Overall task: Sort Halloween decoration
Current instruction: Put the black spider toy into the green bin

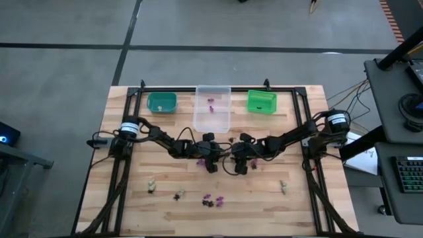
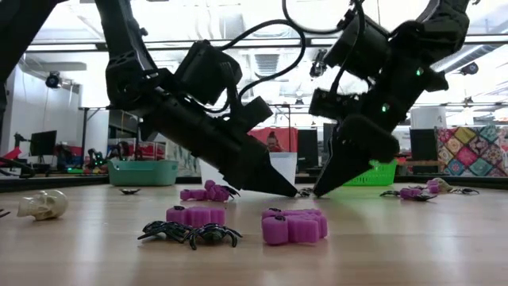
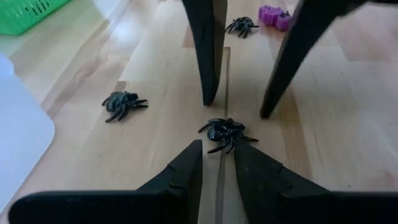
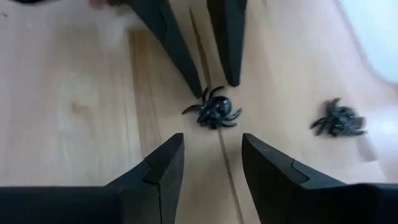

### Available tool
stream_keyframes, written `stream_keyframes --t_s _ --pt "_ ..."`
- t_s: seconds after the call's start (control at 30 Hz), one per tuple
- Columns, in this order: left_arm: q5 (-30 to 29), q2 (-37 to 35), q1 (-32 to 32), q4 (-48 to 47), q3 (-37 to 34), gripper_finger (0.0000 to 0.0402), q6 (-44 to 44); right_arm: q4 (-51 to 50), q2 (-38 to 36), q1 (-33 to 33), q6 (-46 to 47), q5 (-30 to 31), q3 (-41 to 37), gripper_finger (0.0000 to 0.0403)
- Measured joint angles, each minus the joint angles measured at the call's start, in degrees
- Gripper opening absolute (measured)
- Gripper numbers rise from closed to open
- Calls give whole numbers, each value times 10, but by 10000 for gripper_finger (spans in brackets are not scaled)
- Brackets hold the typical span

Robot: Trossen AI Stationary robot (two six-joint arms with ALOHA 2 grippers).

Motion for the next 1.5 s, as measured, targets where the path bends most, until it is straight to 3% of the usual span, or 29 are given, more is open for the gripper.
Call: stream_keyframes --t_s 0.23,0.5,0.8,1.03,1.5 --pt "2 0 1 0 -3 75 0 36 34 0 5 11 1 171" --pt "2 -3 0 -3 -2 75 0 58 35 -6 2 10 1 161" --pt "9 -70 -2 -67 -20 75 39 28 -23 -7 -6 13 0 146" --pt "21 -68 -3 -53 -20 76 111 -37 -51 -1 1 11 -5 145" --pt "29 -67 0 -4 -20 176 200 21 -49 0 9 -4 -30 126"
